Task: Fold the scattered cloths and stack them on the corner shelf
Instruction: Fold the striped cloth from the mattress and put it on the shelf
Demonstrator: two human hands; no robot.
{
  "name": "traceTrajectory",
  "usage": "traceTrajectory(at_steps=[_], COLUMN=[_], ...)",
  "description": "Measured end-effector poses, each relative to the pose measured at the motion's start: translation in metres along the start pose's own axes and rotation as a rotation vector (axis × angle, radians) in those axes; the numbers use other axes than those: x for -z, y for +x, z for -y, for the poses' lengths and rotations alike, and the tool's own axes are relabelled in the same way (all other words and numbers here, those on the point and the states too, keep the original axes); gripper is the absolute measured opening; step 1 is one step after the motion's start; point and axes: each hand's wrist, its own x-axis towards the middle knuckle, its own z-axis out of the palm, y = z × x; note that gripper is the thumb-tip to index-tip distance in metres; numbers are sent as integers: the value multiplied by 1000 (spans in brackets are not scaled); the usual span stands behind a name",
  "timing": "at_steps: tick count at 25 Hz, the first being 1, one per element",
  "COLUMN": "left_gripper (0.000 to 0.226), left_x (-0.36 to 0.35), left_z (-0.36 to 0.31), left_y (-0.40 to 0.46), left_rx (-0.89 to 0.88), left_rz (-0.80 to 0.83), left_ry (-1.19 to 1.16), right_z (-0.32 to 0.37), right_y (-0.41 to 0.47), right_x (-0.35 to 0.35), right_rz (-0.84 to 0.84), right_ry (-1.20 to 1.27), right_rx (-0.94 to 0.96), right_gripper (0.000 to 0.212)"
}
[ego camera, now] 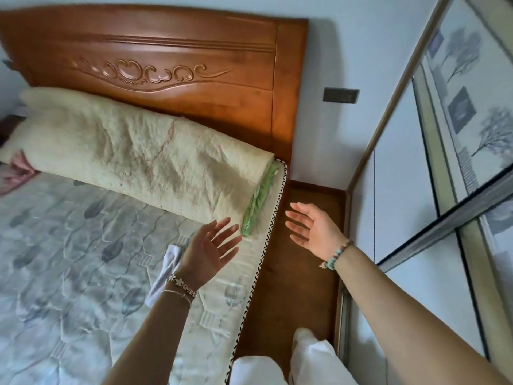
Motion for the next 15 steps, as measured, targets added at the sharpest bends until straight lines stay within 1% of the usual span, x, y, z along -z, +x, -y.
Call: traceTrajectory(at_steps=[3,6,8,11,15], left_gripper=[36,35,35,39,36], left_x=[15,34,46,61,86], left_z=[-6,-13,-21,-34,-59], left_y=[8,7,11,21,34], left_rx=[-40,-115,-177,-251,-340], left_rz=[-119,-205,-262,-304,-392], left_ry=[-63,-163,-240,-333,-457], right_z=[21,32,34,31,19], right_y=[42,82,108,137,174], right_x=[-7,-35,-63,-107,-175], right_rz=[77,154,222,302,392], right_ry=[-60,-139,-176,-274,-422], right_rx=[-58,-127,-177,-240,-344], right_gripper=[22,16,13,13,15])
